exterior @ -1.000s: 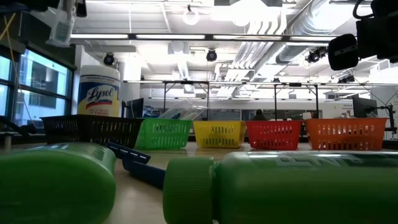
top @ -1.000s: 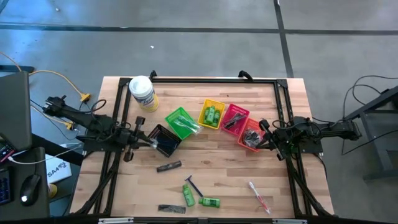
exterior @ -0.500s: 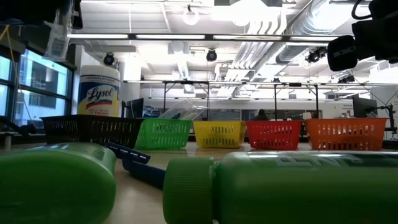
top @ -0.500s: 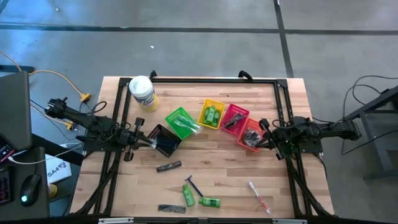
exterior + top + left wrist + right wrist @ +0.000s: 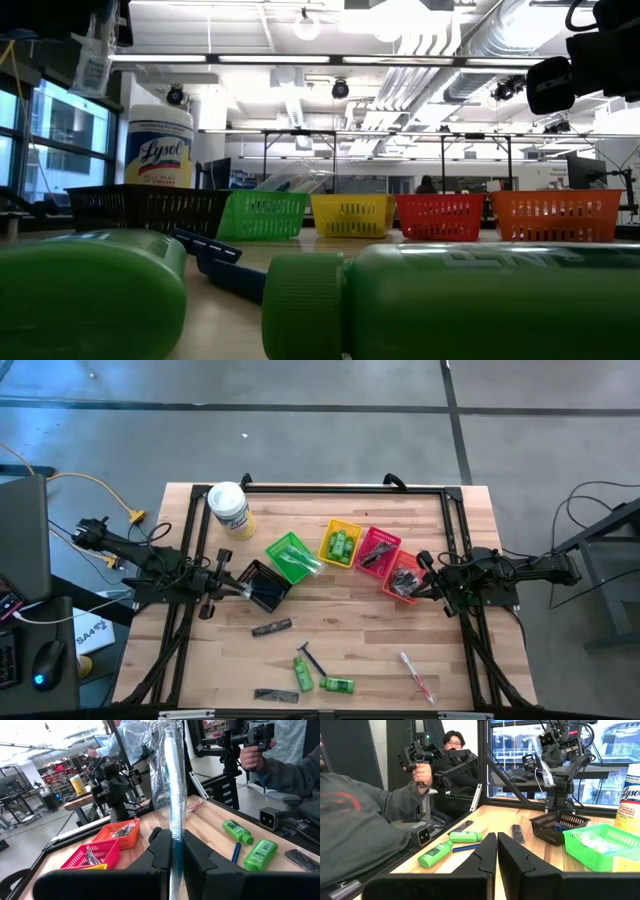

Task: Pick & Place Travel size toiletries
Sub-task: Put the blue toothbrush into the green bin

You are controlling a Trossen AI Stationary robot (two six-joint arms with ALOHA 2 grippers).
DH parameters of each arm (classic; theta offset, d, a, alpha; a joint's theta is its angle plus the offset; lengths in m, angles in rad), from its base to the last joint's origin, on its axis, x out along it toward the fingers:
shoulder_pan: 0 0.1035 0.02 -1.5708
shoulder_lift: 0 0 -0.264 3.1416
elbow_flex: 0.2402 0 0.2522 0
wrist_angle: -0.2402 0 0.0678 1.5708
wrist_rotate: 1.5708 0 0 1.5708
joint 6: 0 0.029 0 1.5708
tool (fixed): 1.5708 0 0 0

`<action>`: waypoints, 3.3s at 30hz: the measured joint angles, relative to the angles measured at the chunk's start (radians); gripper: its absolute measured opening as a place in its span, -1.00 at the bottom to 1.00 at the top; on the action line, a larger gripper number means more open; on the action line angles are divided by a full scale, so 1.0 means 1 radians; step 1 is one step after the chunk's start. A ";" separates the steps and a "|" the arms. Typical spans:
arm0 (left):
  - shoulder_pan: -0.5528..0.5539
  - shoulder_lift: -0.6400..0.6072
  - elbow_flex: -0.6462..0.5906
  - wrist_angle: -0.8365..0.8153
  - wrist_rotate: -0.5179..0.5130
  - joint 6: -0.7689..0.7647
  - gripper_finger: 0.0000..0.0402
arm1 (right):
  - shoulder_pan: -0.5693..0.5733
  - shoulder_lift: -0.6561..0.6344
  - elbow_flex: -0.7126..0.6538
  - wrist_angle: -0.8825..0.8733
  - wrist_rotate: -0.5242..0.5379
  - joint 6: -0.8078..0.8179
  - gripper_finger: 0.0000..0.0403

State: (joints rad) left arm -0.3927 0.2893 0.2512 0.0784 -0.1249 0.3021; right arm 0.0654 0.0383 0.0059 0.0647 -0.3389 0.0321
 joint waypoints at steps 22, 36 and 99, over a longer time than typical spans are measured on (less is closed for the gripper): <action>0.000 0.001 0.001 -0.014 -0.024 -0.029 -0.92 | 0.000 0.000 0.000 -0.001 0.000 -0.001 -0.97; 0.000 0.001 0.001 -0.023 -0.027 -0.036 -0.92 | 0.000 0.000 0.000 -0.001 -0.001 -0.001 -0.97; 0.000 0.403 0.117 -0.029 -0.366 -0.101 -0.91 | 0.000 0.000 0.000 -0.007 0.026 -0.004 -0.97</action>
State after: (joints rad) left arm -0.3923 0.6922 0.3687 0.0498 -0.4912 0.2010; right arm 0.0654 0.0387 0.0059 0.0578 -0.3126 0.0280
